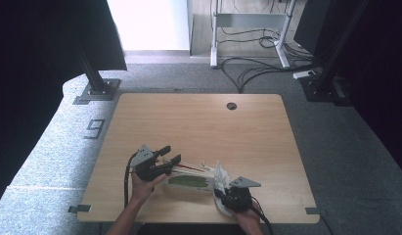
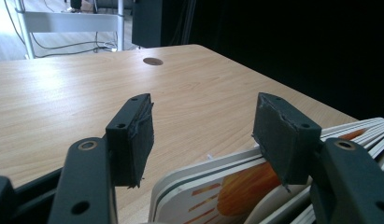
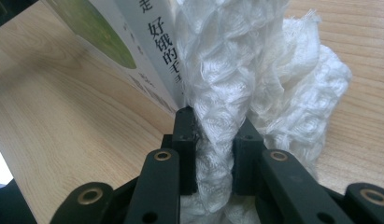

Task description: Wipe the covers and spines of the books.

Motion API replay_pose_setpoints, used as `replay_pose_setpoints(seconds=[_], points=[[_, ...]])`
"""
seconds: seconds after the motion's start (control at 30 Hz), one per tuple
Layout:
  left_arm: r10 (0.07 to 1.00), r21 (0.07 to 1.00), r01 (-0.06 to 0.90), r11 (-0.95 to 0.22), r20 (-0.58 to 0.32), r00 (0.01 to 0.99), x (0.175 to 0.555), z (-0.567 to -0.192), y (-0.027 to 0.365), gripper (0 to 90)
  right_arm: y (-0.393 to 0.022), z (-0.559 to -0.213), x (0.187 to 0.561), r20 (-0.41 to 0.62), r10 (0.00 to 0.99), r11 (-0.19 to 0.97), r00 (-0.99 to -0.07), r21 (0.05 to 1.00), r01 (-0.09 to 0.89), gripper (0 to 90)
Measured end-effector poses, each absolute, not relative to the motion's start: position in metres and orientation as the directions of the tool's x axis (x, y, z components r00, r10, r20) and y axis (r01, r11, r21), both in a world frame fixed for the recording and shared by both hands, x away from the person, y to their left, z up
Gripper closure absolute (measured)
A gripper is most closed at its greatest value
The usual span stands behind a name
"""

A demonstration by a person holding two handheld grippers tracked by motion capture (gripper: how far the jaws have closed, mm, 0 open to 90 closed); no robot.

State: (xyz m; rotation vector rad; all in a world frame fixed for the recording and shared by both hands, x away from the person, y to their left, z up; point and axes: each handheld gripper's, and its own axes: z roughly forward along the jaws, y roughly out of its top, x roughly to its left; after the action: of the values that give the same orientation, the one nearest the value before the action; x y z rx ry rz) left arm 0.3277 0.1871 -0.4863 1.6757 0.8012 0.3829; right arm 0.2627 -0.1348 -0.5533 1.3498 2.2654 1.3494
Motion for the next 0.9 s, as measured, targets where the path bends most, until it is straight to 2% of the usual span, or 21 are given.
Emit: replay_pose_setpoints(seconds=[0.1, 0.27, 0.3, 0.33, 0.4, 0.6, 0.7, 0.77, 0.9], points=[[0.683, 0.95, 0.301, -0.085, -0.165, 0.711, 0.328, -0.486, 0.187, 38.0, -0.14, -0.549, 0.262, 0.256, 0.783, 0.168, -0.566, 0.79, 0.589, 75.0], [0.684, 0.95, 0.301, -0.088, -0.162, 0.712, 0.327, -0.486, 0.187, 37.9, -0.165, -0.532, 0.271, 0.209, 0.841, 0.12, -0.499, 0.827, 0.549, 75.0], [0.684, 0.95, 0.301, -0.088, -0.162, 0.712, 0.327, -0.486, 0.187, 37.9, -0.183, -0.524, 0.28, 0.209, 0.864, 0.086, -0.458, 0.836, 0.542, 75.0], [0.684, 0.95, 0.301, -0.088, -0.163, 0.711, 0.327, -0.486, 0.187, 37.9, -0.183, -0.524, 0.28, 0.209, 0.864, 0.086, -0.458, 0.836, 0.542, 75.0], [0.684, 0.949, 0.301, -0.088, -0.163, 0.712, 0.327, -0.486, 0.187, 37.9, -0.203, -0.517, 0.295, 0.142, 0.908, 0.094, -0.393, 0.848, 0.522, 74.9], [0.683, 0.949, 0.303, -0.087, -0.165, 0.712, 0.327, -0.486, 0.187, 37.9, -0.22, -0.528, 0.321, 0.103, 0.937, 0.109, -0.334, 0.822, 0.559, 72.8], [0.683, 0.949, 0.303, -0.085, -0.166, 0.712, 0.327, -0.486, 0.187, 37.9, -0.219, -0.54, 0.332, 0.075, 0.934, 0.159, -0.35, 0.79, 0.592, 67.9], [0.682, 0.949, 0.303, -0.083, -0.167, 0.712, 0.328, -0.486, 0.187, 37.9, -0.217, -0.547, 0.337, 0.06, 0.934, 0.178, -0.352, 0.776, 0.605, 67.8], [0.682, 0.949, 0.303, -0.083, -0.168, 0.712, 0.328, -0.486, 0.187, 38.0, -0.216, -0.547, 0.341, 0.021, 0.941, 0.196, -0.337, 0.779, 0.595, 64.8]])
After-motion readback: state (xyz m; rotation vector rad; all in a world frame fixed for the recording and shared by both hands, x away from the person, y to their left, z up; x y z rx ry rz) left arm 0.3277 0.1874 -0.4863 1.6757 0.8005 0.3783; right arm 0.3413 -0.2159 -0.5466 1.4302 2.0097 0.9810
